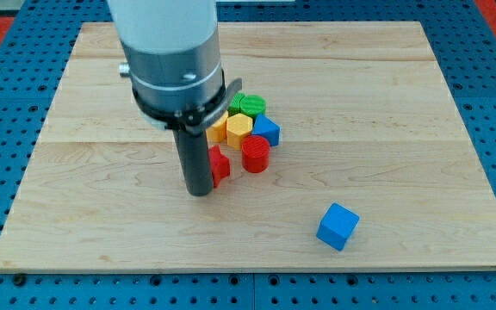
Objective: Point at the blue cube
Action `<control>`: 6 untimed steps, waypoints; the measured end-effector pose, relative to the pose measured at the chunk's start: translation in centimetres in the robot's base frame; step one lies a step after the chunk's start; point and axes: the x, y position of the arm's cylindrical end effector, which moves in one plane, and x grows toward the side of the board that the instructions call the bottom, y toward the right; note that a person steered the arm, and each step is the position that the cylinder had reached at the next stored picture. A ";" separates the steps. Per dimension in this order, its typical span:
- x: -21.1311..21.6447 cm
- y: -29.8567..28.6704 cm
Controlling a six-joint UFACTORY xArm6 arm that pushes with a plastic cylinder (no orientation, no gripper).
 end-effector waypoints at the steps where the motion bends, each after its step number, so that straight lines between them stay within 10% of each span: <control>1: -1.2 0.0; 3: 6.3 4.7; 5: -0.4 17.7; 6: 7.0 24.9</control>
